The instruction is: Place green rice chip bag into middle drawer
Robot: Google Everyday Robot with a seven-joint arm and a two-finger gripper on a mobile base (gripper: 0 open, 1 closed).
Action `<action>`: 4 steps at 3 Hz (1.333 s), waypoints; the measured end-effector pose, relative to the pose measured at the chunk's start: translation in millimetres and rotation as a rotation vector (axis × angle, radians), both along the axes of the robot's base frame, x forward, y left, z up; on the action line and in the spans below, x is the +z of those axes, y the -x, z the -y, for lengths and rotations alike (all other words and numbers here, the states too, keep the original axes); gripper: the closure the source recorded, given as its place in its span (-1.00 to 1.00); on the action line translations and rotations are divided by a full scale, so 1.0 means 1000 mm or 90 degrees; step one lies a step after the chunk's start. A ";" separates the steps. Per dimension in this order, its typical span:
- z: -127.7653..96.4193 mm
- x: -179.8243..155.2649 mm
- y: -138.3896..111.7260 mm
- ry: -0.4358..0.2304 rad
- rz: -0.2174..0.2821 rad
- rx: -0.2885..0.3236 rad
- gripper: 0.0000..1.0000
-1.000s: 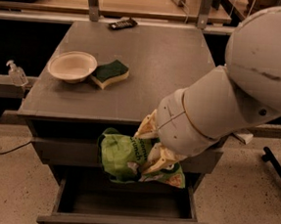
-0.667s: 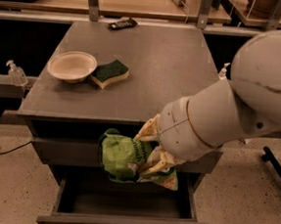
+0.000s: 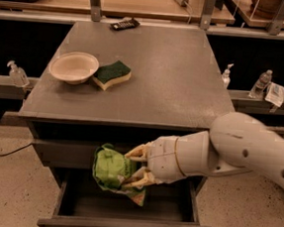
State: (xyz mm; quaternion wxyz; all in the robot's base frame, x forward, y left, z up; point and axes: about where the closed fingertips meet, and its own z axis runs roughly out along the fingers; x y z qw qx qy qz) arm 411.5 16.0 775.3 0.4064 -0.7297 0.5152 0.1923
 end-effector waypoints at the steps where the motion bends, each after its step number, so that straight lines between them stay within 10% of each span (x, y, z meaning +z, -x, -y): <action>1: -0.028 -0.052 -0.015 -0.081 -0.044 0.004 1.00; 4: -0.032 -0.108 0.000 -0.086 -0.143 -0.002 1.00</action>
Offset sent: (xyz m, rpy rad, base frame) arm 0.0197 0.0397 -0.1057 0.1578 0.2021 -0.0061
